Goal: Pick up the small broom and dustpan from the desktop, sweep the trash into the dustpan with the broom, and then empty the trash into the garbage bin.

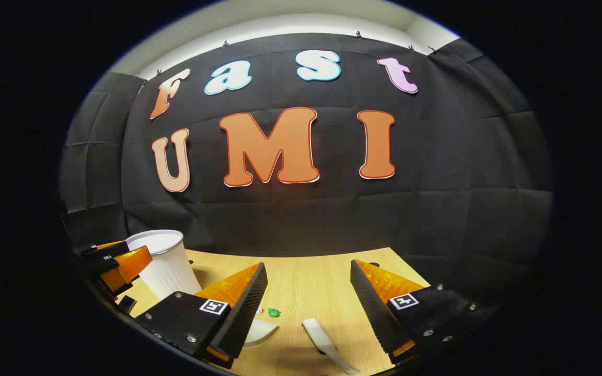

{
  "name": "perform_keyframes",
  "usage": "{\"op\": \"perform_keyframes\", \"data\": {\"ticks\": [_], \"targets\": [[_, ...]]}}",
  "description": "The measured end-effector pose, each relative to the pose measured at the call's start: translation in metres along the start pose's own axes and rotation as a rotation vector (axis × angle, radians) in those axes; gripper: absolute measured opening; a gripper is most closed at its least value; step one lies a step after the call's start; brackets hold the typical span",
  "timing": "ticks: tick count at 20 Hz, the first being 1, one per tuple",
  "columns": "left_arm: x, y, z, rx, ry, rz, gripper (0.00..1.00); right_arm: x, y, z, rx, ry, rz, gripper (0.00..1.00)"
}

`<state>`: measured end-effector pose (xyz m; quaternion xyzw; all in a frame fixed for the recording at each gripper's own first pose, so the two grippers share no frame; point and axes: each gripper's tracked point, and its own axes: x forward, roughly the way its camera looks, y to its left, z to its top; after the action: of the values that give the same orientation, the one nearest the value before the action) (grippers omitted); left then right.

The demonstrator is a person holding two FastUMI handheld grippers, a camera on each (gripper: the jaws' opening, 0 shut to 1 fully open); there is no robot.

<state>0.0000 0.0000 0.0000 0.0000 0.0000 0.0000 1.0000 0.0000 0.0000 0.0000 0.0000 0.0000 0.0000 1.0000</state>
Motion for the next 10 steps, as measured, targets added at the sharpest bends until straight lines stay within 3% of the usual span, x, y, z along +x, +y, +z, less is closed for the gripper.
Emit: {"op": "perform_keyframes", "data": {"ticks": [10], "targets": [[-0.008,-0.015,0.006,0.030,-0.020,-0.040,0.95,-0.005,-0.003,-0.001,0.006,-0.002,-0.006,0.96]]}}
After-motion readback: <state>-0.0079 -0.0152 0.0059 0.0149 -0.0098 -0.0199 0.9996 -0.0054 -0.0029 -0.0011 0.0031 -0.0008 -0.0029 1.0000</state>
